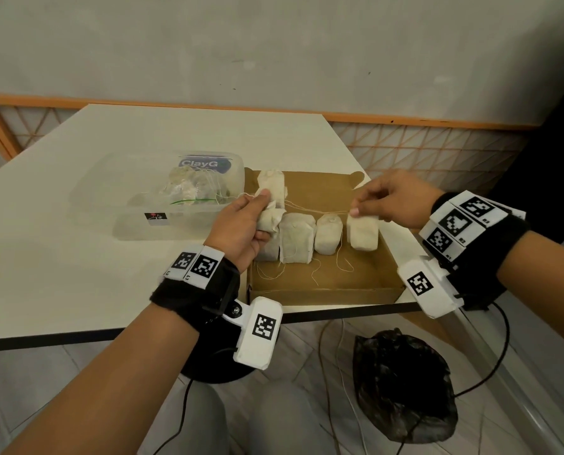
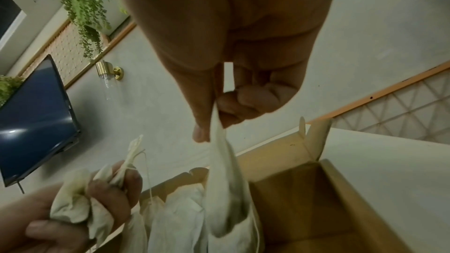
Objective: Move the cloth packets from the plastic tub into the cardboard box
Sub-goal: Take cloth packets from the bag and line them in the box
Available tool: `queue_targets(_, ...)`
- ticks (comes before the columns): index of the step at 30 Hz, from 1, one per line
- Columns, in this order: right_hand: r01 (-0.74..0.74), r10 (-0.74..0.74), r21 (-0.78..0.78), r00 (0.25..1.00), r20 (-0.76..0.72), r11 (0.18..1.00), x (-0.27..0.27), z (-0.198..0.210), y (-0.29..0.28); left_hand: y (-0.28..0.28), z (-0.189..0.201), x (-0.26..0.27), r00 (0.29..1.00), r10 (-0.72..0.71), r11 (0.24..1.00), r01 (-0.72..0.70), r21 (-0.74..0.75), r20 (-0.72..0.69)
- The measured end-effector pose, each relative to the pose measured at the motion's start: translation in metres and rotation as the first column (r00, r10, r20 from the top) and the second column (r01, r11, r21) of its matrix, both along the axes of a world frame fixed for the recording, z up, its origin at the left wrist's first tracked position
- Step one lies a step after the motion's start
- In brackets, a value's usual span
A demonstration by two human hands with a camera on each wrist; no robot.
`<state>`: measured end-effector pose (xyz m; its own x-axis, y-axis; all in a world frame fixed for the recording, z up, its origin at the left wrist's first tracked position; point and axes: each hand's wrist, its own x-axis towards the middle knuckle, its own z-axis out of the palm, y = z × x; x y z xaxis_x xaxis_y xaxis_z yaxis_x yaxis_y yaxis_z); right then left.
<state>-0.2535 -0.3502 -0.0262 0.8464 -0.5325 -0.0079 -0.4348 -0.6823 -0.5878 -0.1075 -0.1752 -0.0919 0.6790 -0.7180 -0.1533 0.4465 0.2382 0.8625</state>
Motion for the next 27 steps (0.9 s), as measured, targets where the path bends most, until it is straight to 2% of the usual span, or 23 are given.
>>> queue_targets(4, 0.005, -0.005, -0.012, 0.998, -0.062, 1.000, 0.001, 0.000, 0.003, 0.000, -0.001, 0.002, 1.000, -0.006, 1.000, 0.006, -0.001, -0.012)
queue_targets(8, -0.072, 0.054, -0.103, 0.985, -0.167, 0.992, 0.003, 0.005, 0.009, 0.001, 0.000, 0.003, 0.999, -0.006, 1.000, 0.006, -0.010, -0.035)
queue_targets(10, -0.108, 0.082, -0.157, 0.983, -0.163, 0.982, 0.005, 0.005, 0.011, 0.000, 0.000, 0.002, 0.999, -0.008, 1.000, 0.007, -0.010, -0.032)
queue_targets(16, -0.066, 0.042, -0.218, 0.993, -0.112, 0.974, 0.010, 0.005, 0.011, -0.001, -0.002, 0.004, 1.000, -0.012, 1.000, 0.012, -0.002, -0.015)
queue_targets(19, -0.078, 0.057, -0.268, 0.995, -0.086, 0.960, 0.013, 0.009, 0.012, -0.001, -0.002, 0.002, 1.000, 0.008, 0.999, -0.009, 0.031, 0.010)
queue_targets(22, -0.168, 0.129, -0.337, 0.982, -0.137, 0.926, 0.014, 0.016, 0.014, -0.003, 0.001, -0.004, 0.997, 0.046, 0.997, -0.049, 0.066, 0.057)
queue_targets(27, -0.216, 0.171, -0.253, 0.967, -0.188, 0.943, 0.008, 0.025, 0.016, -0.004, 0.003, -0.012, 0.976, 0.124, 0.985, -0.142, 0.097, 0.178)
